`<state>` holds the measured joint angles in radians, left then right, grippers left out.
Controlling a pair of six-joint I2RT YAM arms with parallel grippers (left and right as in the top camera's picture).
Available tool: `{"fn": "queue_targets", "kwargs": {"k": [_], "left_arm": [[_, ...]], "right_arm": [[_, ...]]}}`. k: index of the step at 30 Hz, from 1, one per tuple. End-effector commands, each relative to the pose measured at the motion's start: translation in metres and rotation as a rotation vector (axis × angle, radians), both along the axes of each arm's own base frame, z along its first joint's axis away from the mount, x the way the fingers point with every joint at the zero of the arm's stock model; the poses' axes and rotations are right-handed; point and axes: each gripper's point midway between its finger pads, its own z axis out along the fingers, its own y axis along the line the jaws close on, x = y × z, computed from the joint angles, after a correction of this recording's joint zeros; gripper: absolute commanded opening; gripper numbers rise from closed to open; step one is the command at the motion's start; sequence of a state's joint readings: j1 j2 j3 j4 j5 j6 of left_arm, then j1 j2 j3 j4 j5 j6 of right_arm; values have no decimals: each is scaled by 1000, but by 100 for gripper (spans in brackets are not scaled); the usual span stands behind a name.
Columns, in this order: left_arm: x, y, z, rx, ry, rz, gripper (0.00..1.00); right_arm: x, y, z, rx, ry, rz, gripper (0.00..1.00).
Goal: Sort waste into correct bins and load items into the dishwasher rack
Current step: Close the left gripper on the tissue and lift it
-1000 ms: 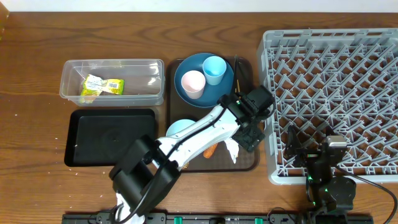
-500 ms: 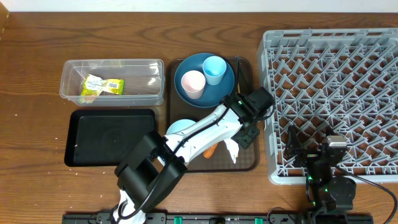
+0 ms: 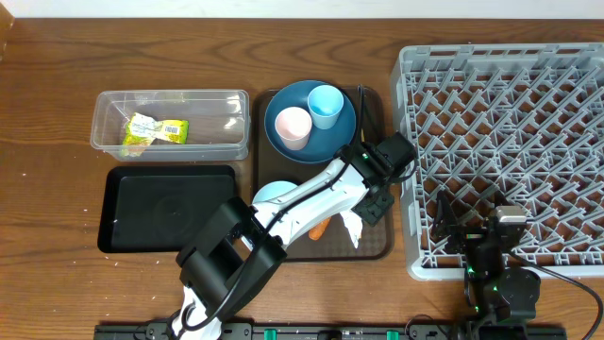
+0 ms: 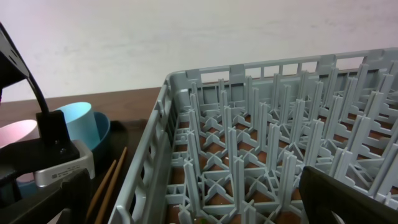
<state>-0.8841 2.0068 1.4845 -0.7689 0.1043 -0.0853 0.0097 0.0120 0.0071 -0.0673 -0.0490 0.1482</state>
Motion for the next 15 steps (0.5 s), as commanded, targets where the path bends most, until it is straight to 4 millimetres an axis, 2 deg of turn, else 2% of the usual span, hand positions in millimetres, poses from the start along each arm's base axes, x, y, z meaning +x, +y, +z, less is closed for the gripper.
{"fn": "queue_targets", "kwargs": {"k": [1, 15], "left_arm": [[0, 6, -11, 24, 10, 30, 60], [3, 14, -20, 26, 23, 91, 61]], "right_arm": [[0, -1, -1, -7, 0, -2, 99], [0, -1, -1, -7, 0, -2, 99]]}}
